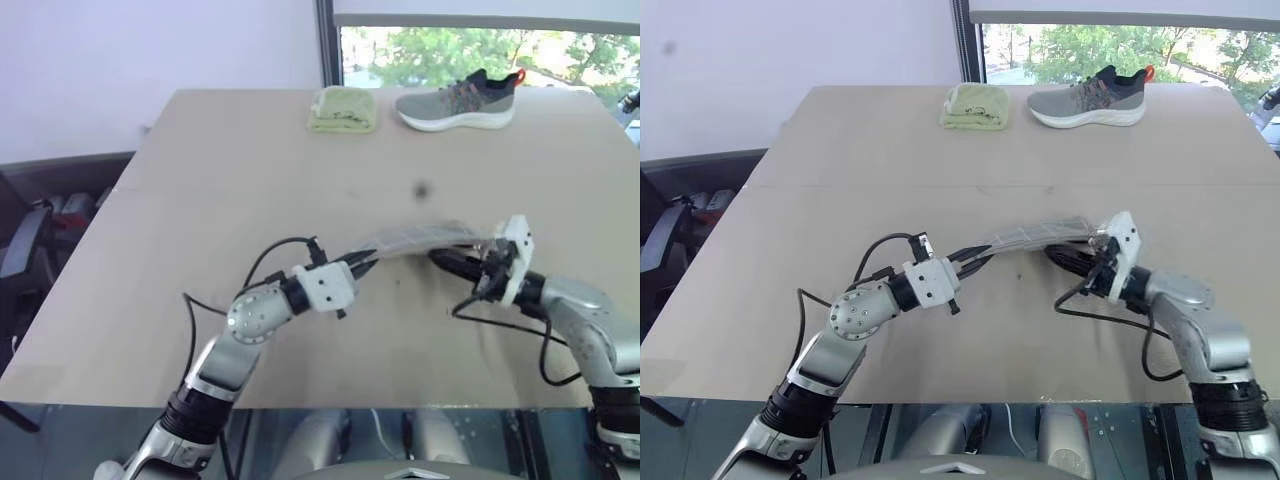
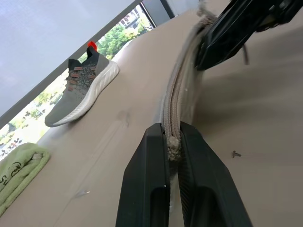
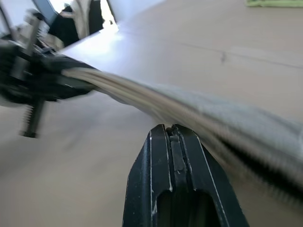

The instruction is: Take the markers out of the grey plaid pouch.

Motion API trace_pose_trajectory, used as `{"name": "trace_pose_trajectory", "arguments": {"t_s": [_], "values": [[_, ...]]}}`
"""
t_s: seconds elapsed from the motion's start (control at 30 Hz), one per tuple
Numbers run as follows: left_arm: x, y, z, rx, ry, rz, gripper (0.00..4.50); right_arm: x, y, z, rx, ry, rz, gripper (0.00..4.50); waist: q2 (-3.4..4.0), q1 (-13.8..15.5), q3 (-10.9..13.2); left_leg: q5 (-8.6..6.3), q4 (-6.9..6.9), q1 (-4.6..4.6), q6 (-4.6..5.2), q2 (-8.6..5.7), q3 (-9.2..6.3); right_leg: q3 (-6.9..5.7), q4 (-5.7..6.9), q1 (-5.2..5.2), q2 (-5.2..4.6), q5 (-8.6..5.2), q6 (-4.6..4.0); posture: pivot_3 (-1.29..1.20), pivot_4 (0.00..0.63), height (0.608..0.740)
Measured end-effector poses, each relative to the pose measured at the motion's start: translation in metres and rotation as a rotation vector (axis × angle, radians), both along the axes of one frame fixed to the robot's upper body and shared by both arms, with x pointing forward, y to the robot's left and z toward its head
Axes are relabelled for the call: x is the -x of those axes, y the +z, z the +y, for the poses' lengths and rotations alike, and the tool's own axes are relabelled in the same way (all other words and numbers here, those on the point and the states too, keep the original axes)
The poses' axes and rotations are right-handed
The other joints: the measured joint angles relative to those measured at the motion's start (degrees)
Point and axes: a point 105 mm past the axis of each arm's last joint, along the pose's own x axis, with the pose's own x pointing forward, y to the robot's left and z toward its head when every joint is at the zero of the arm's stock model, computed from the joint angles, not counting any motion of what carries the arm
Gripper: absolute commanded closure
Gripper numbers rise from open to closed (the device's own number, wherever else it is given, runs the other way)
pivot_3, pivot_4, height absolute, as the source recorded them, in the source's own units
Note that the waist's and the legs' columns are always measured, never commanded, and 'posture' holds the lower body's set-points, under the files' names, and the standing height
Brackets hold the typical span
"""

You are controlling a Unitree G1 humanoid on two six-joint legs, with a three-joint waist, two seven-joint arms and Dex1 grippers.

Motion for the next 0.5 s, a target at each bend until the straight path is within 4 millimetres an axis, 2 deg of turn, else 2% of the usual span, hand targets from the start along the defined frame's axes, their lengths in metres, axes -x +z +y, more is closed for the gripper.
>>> {"name": "trace_pose_trajectory", "arguments": {"t_s": [0.23, 0.5], "values": [[-0.001, -0.001, 0.000, -0.003, 0.003, 0.001, 4.50, 0.002, 0.010, -0.005, -0.032, -0.001, 0.001, 4.49, -0.01, 0.4, 0.0, 0.00, 0.00, 0.01, 0.00, 0.00, -0.01, -0.02, 0.01, 0.02, 0.00, 0.00, 0.00, 0.00, 0.150, 0.740], [-0.001, -0.001, 0.000, -0.001, 0.003, 0.000, 4.50, 0.003, -0.003, -0.004, 0.052, 0.007, 0.012, 4.49, -0.02, 0.7, 0.0, 0.00, 0.00, 0.00, 0.00, 0.00, 0.00, -0.02, 0.00, 0.01, -0.01, 0.00, 0.00, 0.00, 0.150, 0.740]]}}
